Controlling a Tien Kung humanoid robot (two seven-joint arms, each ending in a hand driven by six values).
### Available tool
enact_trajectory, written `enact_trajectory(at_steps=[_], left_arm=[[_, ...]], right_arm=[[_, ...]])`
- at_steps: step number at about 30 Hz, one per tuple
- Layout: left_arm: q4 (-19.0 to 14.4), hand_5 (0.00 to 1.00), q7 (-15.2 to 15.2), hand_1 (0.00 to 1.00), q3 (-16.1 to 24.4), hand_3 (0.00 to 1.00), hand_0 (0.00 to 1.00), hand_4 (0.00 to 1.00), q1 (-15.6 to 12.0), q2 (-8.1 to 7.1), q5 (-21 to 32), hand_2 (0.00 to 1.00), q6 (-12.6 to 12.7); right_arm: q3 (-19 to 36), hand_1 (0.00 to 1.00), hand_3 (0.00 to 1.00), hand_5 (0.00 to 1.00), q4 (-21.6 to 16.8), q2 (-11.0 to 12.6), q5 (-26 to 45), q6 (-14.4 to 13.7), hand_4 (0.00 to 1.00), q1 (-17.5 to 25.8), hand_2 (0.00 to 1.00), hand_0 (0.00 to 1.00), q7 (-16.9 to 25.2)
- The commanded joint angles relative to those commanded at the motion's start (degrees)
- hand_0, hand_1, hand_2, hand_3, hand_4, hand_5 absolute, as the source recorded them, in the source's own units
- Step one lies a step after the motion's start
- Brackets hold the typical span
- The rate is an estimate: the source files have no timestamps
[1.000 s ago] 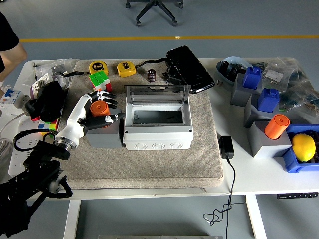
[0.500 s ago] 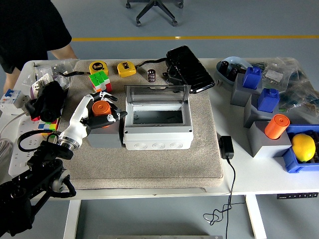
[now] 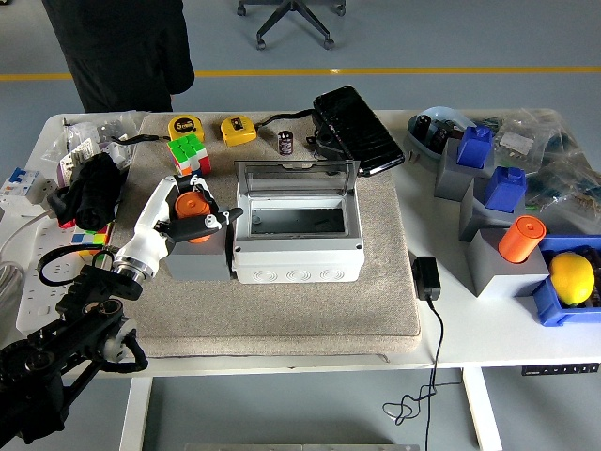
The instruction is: Fetch the battery,place it into the box,close the lid of the box
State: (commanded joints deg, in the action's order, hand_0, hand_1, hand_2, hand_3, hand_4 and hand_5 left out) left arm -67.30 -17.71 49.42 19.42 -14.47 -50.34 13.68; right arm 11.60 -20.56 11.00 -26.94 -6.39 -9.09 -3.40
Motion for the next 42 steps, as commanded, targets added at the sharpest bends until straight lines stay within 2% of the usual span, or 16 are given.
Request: enact_trajectory(at_steps=[5, 6, 11, 12, 15, 19, 22, 23, 24, 26, 29, 30, 35, 42], left_arm=[[-1.6, 0.002, 0.6, 0.017, 0.4, 0.151, 0.002, 0.906, 0.0, -0.10, -1.1, 0.088, -0.3], [-2.3, 0.002, 0.7, 0.031, 0.5, 0.142, 0.002, 0.738, 0.0, -0.21, -1.6, 0.072, -0.1], [-6.2, 0.002, 2.9, 0.031, 1.1, 0.142, 0.002, 0.738, 0.1, -1.23, -7.3, 0.072, -0.9], [-6.9, 0.002, 3.1, 0.034, 1.1, 0.142, 0.002, 0.579, 0.1, -1.42, -8.6, 0.070, -0.9], [-8.6, 0.002, 3.8, 0.034, 1.1, 0.142, 0.002, 0.579, -0.1, -1.89, -11.1, 0.070, -0.4], [-13.1, 0.002, 4.9, 0.033, 0.8, 0.142, 0.002, 0.576, -0.1, -2.80, -18.4, 0.072, 1.5], [-15.7, 0.002, 8.1, 0.033, 0.4, 0.142, 0.002, 0.576, 0.8, -3.29, -24.4, 0.072, -0.2], [-16.8, 0.002, 10.2, 0.033, -0.5, 0.142, 0.002, 0.576, 2.1, -3.56, -27.2, 0.072, -1.9], [-17.3, 0.002, 11.5, 0.034, -1.2, 0.136, 0.002, 0.521, 2.9, -3.69, -29.4, 0.078, -2.6], [-17.7, 0.002, 13.8, 0.034, -3.1, 0.136, 0.002, 0.521, 4.9, -3.73, -33.3, 0.078, -3.8], [-16.5, 0.002, 15.6, 0.034, -7.0, 0.136, 0.002, 0.521, 8.8, -2.90, -36.3, 0.078, -4.3], [-15.5, 0.002, 16.5, 0.039, -8.5, 0.133, 0.002, 0.552, 10.3, -2.23, -37.3, 0.082, -4.6], [-10.8, 0.002, 18.0, 0.039, -14.4, 0.133, 0.002, 0.552, 15.8, 1.03, -41.4, 0.082, -2.6], [-7.0, 0.002, 23.4, 0.038, -19.4, 0.135, 0.002, 0.563, 20.8, 4.89, -44.9, 0.083, -1.1]], right_arm=[[0.2, 0.679, 0.647, 0.572, 0.0, 0.0, 0.0, -0.2, 0.998, 0.1, 0.683, 0.715, 0.3], [0.3, 0.678, 0.647, 0.571, 0.0, 0.0, 0.0, -0.2, 0.998, 0.1, 0.683, 0.715, 0.3], [0.5, 0.678, 0.647, 0.571, 0.1, 0.0, 0.1, -0.3, 0.998, 0.3, 0.683, 0.715, 0.3], [0.6, 0.678, 0.647, 0.572, 0.1, -0.1, 0.1, -0.3, 0.998, 0.4, 0.682, 0.715, 0.4], [0.8, 0.678, 0.647, 0.572, 0.0, -0.1, 0.0, -0.3, 0.998, 0.4, 0.682, 0.715, 0.4], [0.8, 0.677, 0.645, 0.572, 0.1, -0.2, 0.1, -0.3, 0.998, 0.5, 0.682, 0.715, 0.5], [0.9, 0.677, 0.645, 0.572, 0.1, 0.0, 0.0, -0.4, 0.998, 0.4, 0.682, 0.715, 0.5], [0.9, 0.677, 0.645, 0.572, 0.2, 0.0, 0.1, -0.4, 0.998, 0.5, 0.682, 0.715, 0.6], [0.9, 0.678, 0.646, 0.572, 0.2, 0.0, 0.1, -0.4, 0.998, 0.5, 0.682, 0.714, 0.6], [1.0, 0.678, 0.646, 0.572, 0.2, 0.1, 0.1, -0.5, 0.998, 0.5, 0.682, 0.714, 0.6], [1.1, 0.678, 0.646, 0.572, 0.1, 0.2, 0.1, -0.6, 0.998, 0.4, 0.682, 0.714, 0.7], [1.0, 0.678, 0.646, 0.571, 0.1, 0.2, 0.2, -0.6, 0.998, 0.4, 0.682, 0.714, 0.7], [0.8, 0.678, 0.646, 0.571, -0.1, 0.2, 0.3, -0.6, 0.998, 0.3, 0.682, 0.714, 0.7], [0.4, 0.678, 0.645, 0.572, -0.1, 0.3, 0.3, -0.7, 0.998, 0.4, 0.682, 0.712, 0.8]])
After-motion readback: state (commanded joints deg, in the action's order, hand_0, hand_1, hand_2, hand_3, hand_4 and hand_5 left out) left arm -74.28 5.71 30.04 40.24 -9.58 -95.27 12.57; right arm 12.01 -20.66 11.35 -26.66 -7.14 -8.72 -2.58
